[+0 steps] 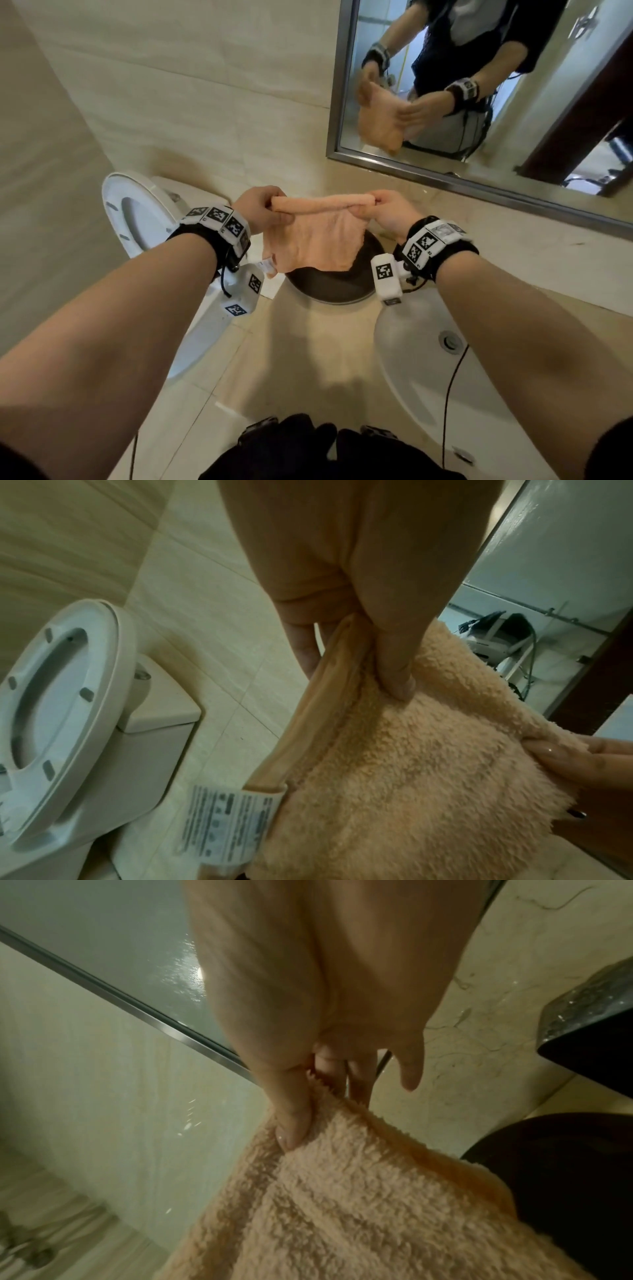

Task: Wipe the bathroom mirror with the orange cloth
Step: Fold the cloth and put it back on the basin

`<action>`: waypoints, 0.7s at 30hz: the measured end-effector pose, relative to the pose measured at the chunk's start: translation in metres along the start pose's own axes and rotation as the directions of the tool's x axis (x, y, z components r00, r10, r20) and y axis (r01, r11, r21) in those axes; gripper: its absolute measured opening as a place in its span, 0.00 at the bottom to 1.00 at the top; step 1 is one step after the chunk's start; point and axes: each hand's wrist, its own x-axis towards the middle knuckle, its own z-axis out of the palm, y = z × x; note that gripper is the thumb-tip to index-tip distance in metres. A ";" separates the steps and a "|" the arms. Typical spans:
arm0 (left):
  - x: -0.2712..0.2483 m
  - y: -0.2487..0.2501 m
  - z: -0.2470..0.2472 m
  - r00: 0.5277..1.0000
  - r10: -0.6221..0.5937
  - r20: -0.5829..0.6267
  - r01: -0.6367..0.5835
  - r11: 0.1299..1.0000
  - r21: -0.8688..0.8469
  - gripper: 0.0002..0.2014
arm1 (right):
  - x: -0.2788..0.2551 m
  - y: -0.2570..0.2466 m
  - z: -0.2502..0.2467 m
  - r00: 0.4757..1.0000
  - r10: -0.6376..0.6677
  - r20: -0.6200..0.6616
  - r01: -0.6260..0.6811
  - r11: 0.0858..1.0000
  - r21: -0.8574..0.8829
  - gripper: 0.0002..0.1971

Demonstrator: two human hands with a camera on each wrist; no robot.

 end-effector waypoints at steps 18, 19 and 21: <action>0.095 -0.041 0.005 0.914 0.185 0.362 -0.159 0.982 -0.102 0.09 | 0.018 0.012 0.037 0.911 0.258 -0.323 -0.237 0.966 0.102 0.03; 0.098 -0.041 0.007 0.903 0.168 0.396 -0.144 0.986 -0.090 0.09 | 0.021 0.016 0.036 0.903 0.297 -0.309 -0.269 0.954 0.131 0.03; 0.103 -0.040 0.013 0.872 0.126 0.472 -0.111 0.992 -0.059 0.08 | 0.027 0.023 0.031 0.879 0.388 -0.276 -0.352 0.920 0.171 0.12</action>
